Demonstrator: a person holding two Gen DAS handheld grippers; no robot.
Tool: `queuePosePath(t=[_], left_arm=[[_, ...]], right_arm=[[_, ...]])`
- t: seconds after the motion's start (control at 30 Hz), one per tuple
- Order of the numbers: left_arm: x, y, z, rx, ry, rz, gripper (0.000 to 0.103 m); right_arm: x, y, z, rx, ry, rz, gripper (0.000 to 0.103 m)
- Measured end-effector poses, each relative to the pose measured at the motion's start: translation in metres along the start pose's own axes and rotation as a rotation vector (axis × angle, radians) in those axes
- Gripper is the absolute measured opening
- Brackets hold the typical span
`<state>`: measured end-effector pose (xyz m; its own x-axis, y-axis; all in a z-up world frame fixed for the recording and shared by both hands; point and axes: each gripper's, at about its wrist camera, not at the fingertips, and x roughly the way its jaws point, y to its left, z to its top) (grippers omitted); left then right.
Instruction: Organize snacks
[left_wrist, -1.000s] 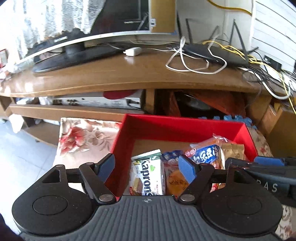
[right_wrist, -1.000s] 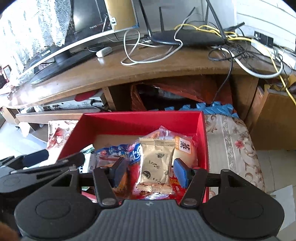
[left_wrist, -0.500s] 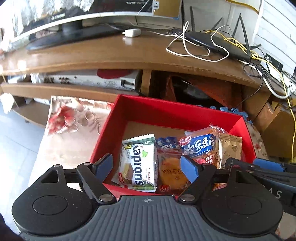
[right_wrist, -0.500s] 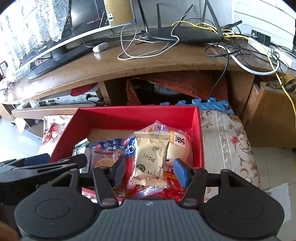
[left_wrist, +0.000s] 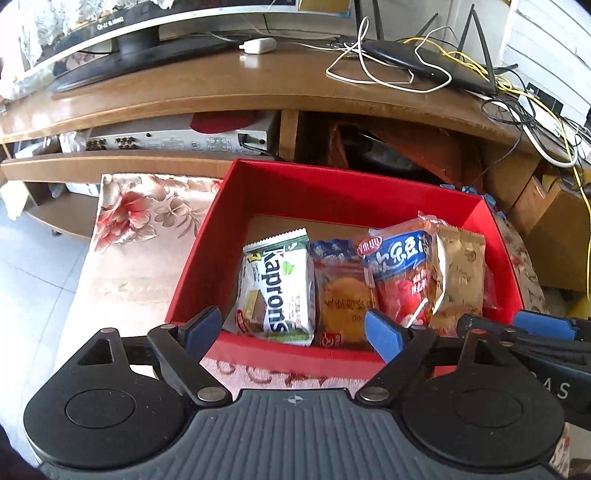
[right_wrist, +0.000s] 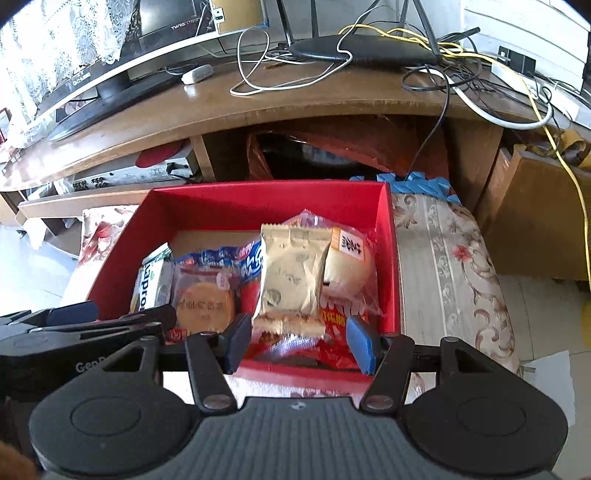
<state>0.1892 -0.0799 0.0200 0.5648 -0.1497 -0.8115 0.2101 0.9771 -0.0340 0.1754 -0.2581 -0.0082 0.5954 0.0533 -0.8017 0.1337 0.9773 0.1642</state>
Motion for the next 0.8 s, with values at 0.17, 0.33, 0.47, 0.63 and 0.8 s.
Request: queuePosePath(t=[0.17, 0.33, 0.47, 0.63, 0.8], left_arm=[[-0.006, 0.002, -0.008, -0.01, 0.003, -0.008, 0.09], [-0.015, 0.002, -0.016, 0.006, -0.004, 0.001, 0.09], [-0.019, 0.002, -0.022, 0.012, -0.001, 0.004, 0.09], [-0.024, 0.002, -0.031, 0.027, -0.001, 0.01, 0.09], [-0.029, 0.003, -0.04, 0.032, 0.002, 0.013, 0.09]], right_arm=[[-0.01, -0.001, -0.01, 0.012, 0.0, 0.009, 0.056], [-0.016, -0.002, -0.02, 0.021, 0.006, 0.014, 0.061], [-0.021, -0.001, -0.027, 0.021, 0.008, 0.015, 0.061], [-0.026, 0.001, -0.036, 0.018, 0.014, 0.019, 0.061], [-0.029, 0.002, -0.046, 0.017, 0.025, 0.025, 0.063]])
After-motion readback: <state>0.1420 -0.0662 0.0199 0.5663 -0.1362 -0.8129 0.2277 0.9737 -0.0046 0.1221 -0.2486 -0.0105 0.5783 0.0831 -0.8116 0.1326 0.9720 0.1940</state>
